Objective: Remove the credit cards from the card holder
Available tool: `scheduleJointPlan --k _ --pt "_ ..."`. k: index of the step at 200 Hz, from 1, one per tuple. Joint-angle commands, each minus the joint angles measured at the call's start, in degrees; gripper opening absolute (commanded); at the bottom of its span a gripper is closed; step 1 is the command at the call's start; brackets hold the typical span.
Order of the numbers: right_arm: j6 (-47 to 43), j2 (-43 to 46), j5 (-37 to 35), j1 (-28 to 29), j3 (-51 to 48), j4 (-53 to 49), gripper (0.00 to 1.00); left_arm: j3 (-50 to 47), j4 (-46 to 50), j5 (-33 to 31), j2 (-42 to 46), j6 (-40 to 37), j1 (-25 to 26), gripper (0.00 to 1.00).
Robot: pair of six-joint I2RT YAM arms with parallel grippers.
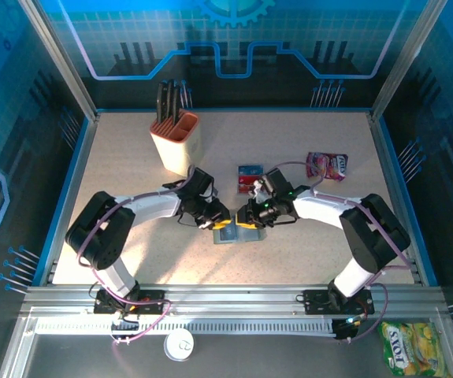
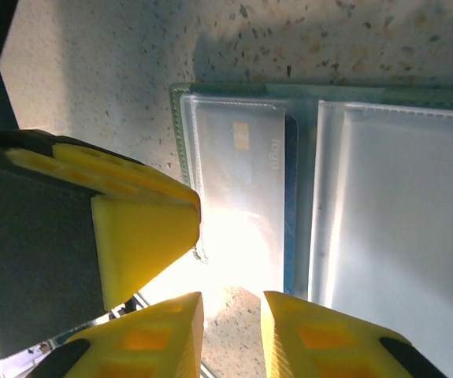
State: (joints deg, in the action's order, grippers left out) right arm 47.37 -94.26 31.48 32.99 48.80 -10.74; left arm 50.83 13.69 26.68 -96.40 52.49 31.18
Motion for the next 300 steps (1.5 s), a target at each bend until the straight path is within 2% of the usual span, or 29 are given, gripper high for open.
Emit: scheduleJointPlan --k 1,62,131,201,248,300 --pt "1.3 -2.1 -1.3 1.7 3.3 1.3 0.27 -2.4 -1.2 1.4 2.1 -1.1 -0.9 0.2" --pt "1.7 -6.6 -2.4 4.1 6.0 1.5 0.27 -4.9 0.6 0.0 2.9 -4.4 -3.1 0.07" --pt "-3.1 -7.6 -7.3 5.2 8.9 -6.2 0.27 -5.9 -3.4 2.4 3.9 -2.8 -3.5 0.06" --pt "-4.4 -8.2 -8.3 5.2 9.0 -7.3 0.27 -7.3 -6.1 4.2 1.5 -1.6 -3.0 0.03" --pt "-4.6 -9.6 -7.3 5.2 9.6 -6.9 0.27 -7.5 -1.8 0.7 0.3 -4.2 -3.1 0.01" --pt "-5.0 -10.7 -6.8 5.1 9.9 -7.0 0.25 -7.5 -1.5 0.2 -0.2 -4.3 -3.1 0.0"
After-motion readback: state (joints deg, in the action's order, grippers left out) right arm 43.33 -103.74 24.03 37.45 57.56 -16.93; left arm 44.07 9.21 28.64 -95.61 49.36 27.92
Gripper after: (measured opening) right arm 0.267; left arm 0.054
